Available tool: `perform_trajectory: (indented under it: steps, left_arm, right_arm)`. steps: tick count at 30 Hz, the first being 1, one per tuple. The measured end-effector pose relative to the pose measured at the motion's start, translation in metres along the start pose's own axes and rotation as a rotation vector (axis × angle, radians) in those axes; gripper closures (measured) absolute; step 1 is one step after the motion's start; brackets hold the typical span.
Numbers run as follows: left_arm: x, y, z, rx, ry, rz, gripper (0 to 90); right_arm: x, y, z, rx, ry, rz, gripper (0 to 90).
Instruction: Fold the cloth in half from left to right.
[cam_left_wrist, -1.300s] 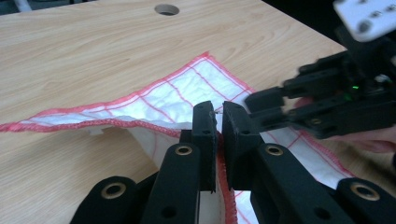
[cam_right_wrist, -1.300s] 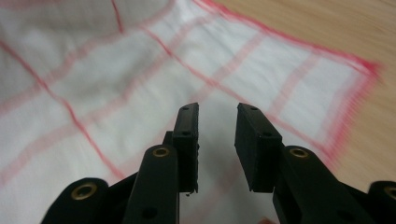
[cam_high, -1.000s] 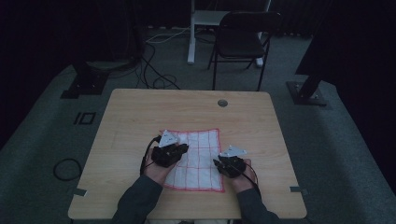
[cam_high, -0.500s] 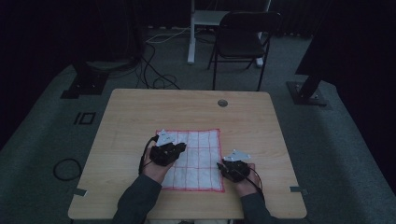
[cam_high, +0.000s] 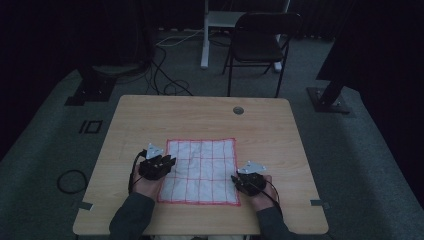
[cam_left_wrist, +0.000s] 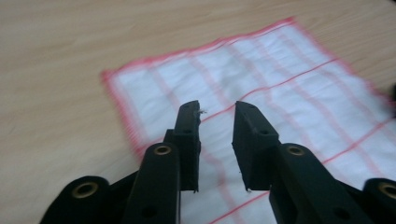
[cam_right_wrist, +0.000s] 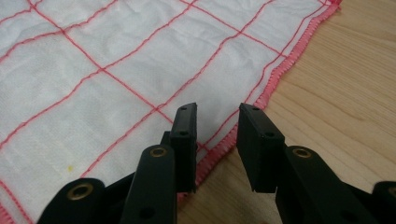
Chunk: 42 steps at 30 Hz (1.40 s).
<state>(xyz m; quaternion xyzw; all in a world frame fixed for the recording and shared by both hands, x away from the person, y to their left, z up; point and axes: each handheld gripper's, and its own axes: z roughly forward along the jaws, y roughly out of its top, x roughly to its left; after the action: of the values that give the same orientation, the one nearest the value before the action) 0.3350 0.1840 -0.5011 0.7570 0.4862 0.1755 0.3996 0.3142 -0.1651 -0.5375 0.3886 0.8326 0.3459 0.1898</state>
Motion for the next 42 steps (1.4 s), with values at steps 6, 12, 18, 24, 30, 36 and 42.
perform_trajectory:
  steps: [6,12,18,24,30,36,42]
  left_arm:
    - [0.019,-0.017,0.007,0.05,0.05,-0.084,58.5]
    - [0.022,-0.024,0.016,0.113,0.031,-0.118,53.6]
    - [0.015,-0.02,0.018,0.124,-0.014,-0.114,79.0]
    - [-0.003,-0.001,0.009,0.065,-0.094,-0.052,87.7]
    - [-0.027,0.022,0.002,0.024,-0.138,0.017,87.7]
    - [-0.058,0.042,0.004,0.018,-0.191,0.115,87.5]
    - [-0.097,0.056,0.018,0.05,-0.243,0.214,87.4]
  right_arm:
    - [0.0,-0.001,0.0,-0.004,0.001,0.001,67.9]
    - [0.001,-0.001,0.0,-0.004,0.003,-0.002,67.5]
    - [-0.001,-0.002,-0.001,-0.001,0.004,0.001,67.3]
    - [-0.001,-0.003,0.0,0.008,0.007,0.0,67.0]
    - [-0.002,-0.003,0.0,0.009,0.012,0.002,66.9]
    - [-0.003,-0.003,0.001,0.011,0.022,0.014,66.8]
    - [-0.005,-0.004,0.001,0.008,0.032,0.021,66.8]
